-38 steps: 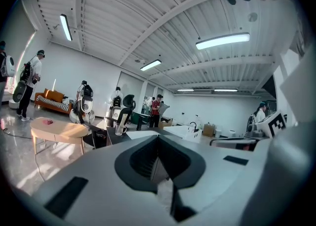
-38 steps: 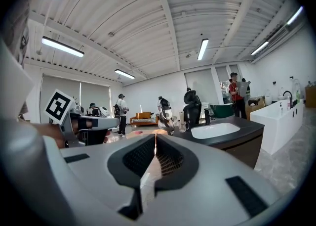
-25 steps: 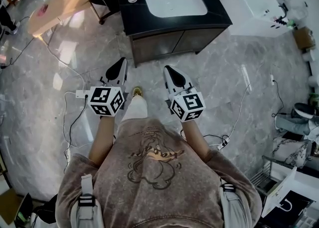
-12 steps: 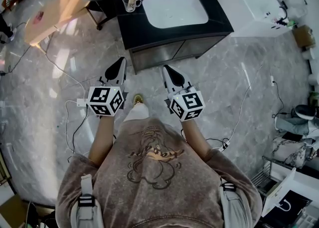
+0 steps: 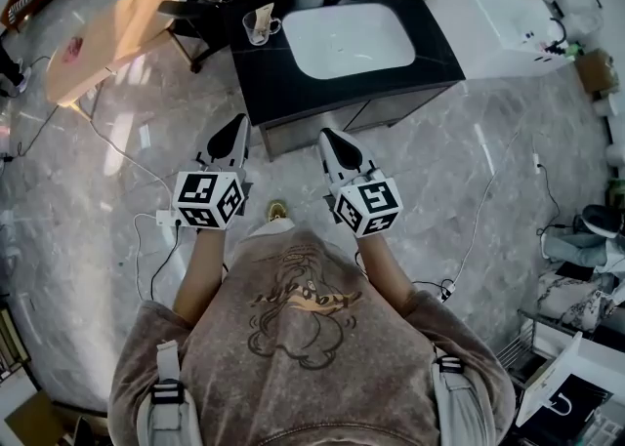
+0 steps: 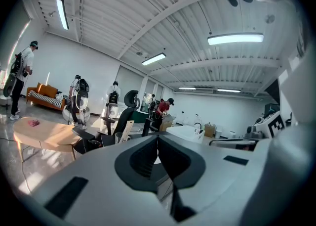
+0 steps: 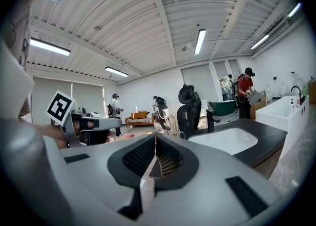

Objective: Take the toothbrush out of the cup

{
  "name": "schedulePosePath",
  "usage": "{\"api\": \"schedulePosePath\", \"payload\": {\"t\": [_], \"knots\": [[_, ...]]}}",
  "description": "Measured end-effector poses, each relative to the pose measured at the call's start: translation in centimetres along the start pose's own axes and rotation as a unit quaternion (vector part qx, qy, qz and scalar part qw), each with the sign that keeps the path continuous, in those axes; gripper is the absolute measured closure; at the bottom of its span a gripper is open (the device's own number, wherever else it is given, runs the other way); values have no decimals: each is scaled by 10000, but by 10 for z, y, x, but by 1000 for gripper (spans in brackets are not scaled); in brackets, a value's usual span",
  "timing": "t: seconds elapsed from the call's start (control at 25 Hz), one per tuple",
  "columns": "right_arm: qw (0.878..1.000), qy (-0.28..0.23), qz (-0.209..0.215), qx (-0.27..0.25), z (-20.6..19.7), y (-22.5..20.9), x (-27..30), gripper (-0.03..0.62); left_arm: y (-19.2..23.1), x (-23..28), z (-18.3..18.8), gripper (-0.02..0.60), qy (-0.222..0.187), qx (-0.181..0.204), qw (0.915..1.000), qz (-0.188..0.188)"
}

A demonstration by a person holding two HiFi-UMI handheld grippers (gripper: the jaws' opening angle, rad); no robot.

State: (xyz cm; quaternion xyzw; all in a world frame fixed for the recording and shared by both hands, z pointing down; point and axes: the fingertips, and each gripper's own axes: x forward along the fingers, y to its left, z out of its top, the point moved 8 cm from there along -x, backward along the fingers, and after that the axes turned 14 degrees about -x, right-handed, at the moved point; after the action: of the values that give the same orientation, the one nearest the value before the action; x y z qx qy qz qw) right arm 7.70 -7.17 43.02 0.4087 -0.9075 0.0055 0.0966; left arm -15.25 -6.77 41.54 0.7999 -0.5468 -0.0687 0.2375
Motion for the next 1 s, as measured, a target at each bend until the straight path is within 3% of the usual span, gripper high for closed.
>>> {"api": "schedulePosePath", "payload": {"t": [0.68,1.0], "knots": [[9999,-44,-151,17,14,-42,63,574,30,69,26,565,90,42,9998,-179],[9999,-115,0,-33,19,-69,96,574,38,103,44,565,-322,193,9993,-65]]}}
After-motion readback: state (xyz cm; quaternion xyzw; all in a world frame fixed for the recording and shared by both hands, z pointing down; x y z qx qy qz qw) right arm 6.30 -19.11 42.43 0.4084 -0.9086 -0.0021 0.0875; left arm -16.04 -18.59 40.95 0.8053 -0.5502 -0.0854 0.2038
